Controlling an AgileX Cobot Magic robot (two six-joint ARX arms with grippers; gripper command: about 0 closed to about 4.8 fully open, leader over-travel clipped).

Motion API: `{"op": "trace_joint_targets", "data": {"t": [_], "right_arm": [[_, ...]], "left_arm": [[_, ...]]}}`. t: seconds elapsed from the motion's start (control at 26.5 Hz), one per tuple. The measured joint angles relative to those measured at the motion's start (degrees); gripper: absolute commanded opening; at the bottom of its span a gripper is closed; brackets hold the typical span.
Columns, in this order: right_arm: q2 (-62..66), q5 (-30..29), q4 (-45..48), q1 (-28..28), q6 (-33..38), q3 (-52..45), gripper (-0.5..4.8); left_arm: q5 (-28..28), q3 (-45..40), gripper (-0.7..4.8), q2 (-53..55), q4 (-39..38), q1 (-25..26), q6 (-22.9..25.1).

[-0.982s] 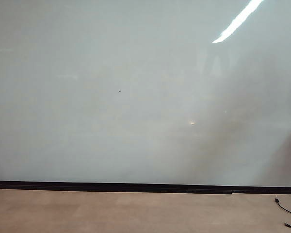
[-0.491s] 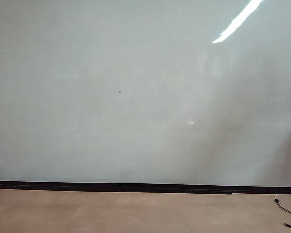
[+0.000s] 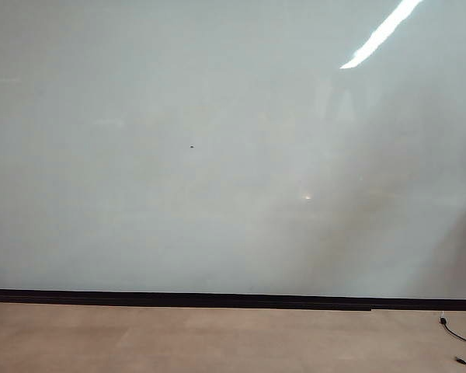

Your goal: Pick up the pen on the shelf to the right of the whiteboard and write the letter A.

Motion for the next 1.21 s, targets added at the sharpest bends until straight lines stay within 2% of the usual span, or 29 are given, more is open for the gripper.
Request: {"op": "trace_joint_targets", "data": {"t": [0.04,0.08,0.15,0.3,0.94,1.06,1.21], "right_arm": [[0.0,0.0,0.0,0.0,0.0,0.0,1.41],[0.0,0.0,0.0,0.0,0.0,0.0,0.94],[0.0,-0.1,0.0,0.0,0.0,0.0,0.32],[0.0,0.2,0.2,-0.2,0.0,0.2,-0.03],[-1.3,1.9,0.1,-0.1,0.2,0.2,-0.02],[-1.3,3.5,0.1,-0.1,0.3,0.2,-0.02],[-2.1,8.6,0.0,-0.1,0.5,-0.8,-0.02]], "left_arm": [[0.0,0.0,-0.04,0.0,0.0,0.0,0.0],[0.0,0.0,-0.05,0.0,0.0,0.0,0.0],[0.0,0.0,-0.04,0.0,0.0,0.0,0.0],[0.0,0.0,-0.05,0.0,0.0,0.0,0.0],[0.0,0.0,-0.05,0.0,0.0,0.0,0.0],[0.0,0.0,-0.05,0.0,0.0,0.0,0.0],[0.0,0.0,-0.04,0.0,0.0,0.0,0.0]]}}
